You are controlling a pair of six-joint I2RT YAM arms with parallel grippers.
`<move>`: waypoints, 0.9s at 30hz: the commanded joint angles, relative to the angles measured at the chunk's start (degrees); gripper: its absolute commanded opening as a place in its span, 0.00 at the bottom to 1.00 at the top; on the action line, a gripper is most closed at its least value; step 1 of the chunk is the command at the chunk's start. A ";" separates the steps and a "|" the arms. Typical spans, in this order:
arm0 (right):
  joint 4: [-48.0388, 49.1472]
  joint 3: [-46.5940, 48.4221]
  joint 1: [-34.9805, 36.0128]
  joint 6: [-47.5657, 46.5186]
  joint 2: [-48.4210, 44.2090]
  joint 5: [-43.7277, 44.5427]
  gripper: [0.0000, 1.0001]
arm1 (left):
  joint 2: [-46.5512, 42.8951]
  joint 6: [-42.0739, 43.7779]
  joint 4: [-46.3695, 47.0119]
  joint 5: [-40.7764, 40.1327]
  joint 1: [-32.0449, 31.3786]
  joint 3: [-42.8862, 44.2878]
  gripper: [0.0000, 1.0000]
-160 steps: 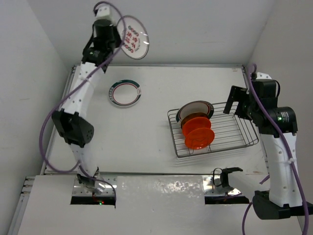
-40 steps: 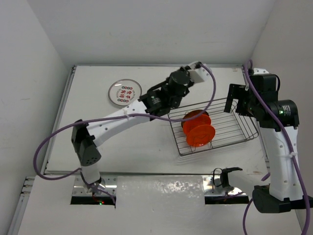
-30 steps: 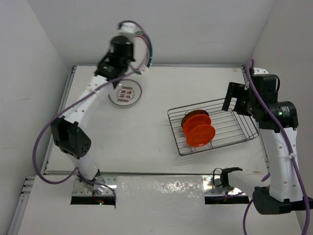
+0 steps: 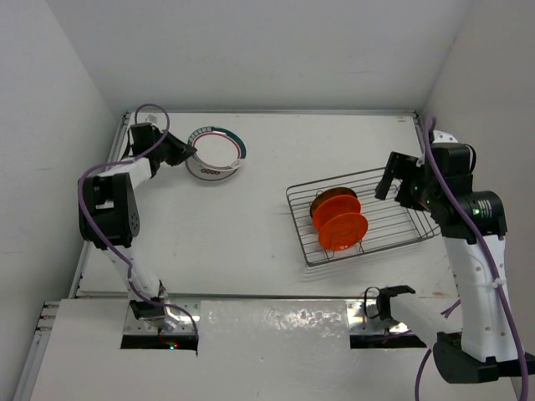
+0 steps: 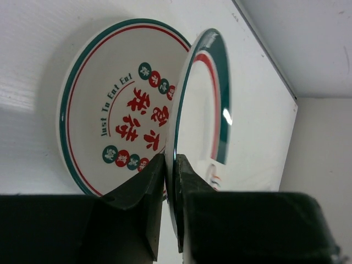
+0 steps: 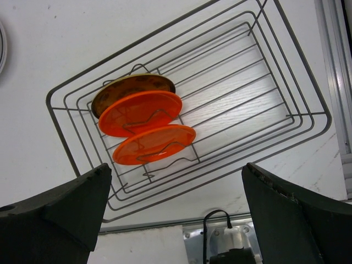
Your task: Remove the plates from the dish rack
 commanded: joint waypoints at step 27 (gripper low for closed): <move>1.00 -1.76 0.39 -0.53 0.06 -2.48 0.99 | -1.05 12.53 -25.21 -17.92 -2.02 17.38 1.00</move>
